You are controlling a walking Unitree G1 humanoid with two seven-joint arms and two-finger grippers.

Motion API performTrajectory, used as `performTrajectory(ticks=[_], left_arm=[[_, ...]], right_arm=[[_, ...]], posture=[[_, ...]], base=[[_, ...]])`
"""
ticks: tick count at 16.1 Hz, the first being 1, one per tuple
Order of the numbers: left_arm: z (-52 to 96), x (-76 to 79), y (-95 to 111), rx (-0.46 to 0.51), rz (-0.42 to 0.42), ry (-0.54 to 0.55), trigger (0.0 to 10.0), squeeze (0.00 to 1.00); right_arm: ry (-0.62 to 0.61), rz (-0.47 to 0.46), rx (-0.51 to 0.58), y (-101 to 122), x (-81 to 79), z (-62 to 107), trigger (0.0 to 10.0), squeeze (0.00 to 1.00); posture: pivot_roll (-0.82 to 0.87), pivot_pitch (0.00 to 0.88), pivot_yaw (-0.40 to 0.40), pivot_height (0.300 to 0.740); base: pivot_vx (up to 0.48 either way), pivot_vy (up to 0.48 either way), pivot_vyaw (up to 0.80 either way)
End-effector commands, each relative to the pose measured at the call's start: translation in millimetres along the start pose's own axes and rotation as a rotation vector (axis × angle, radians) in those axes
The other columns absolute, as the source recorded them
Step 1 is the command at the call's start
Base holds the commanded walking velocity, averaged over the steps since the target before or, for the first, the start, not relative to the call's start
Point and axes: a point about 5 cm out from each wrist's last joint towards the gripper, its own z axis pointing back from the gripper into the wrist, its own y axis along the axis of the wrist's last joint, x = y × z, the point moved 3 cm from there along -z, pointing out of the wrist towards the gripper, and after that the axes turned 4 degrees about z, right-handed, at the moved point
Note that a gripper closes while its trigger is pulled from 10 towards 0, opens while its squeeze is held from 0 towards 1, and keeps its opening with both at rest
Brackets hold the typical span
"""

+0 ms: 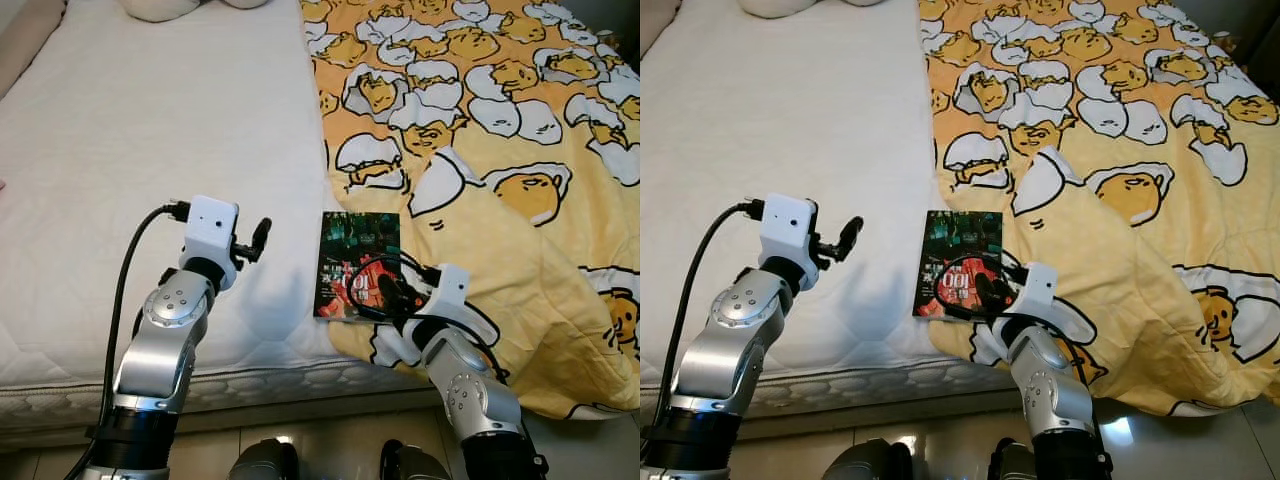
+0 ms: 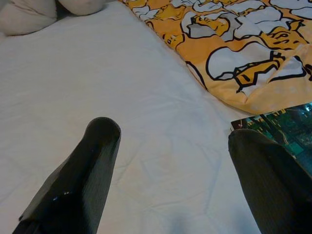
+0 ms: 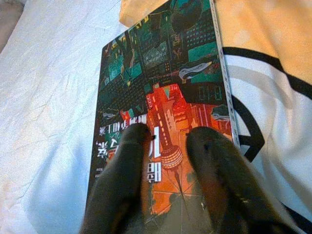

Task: Clean up the room

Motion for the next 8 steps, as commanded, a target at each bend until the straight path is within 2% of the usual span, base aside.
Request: performTrajectory(ticks=[1,2,3,4,8], left_arm=[[-0.3,-0.1,-3,-0.009,-0.008,0.002,10.0,0.0],[-0.3,-0.3,-3,-0.009,-0.008,0.002,10.0,0.0],[-0.8,-1.0,-2,-0.007,-0.008,0.003,10.0,0.0],[-1.3,-1.3,-3,-0.006,-0.009,0.003,10.0,0.0],[5.7,1.0,-18,-0.042,-0.064,-0.06,10.0,0.0]], right_arm=[[-0.024,0.081,-0.024,-6,0.5,2.7,0.0,0.0],[-0.045,0.135,-0.029,-7,2.8,2.8,0.0,0.0],[-0.12,0.344,-0.015,-5,12.6,3.2,10.0,0.49],[-0.145,0.511,0.022,-1,14.8,3.3,10.0,1.0],[-0.163,0.465,0.028,-9,17.8,-2.4,10.0,1.0]], posture=[[0.08,0.136,0.056,0.74],[0.08,0.136,0.056,0.74],[0.08,0.14,0.061,0.74],[0.08,0.14,0.065,0.74],[0.08,0.145,0.068,0.74]], base=[[0.0,0.0,0.0],[0.0,0.0,0.0],[0.0,0.0,0.0],[0.0,0.0,0.0],[0.0,0.0,0.0]])
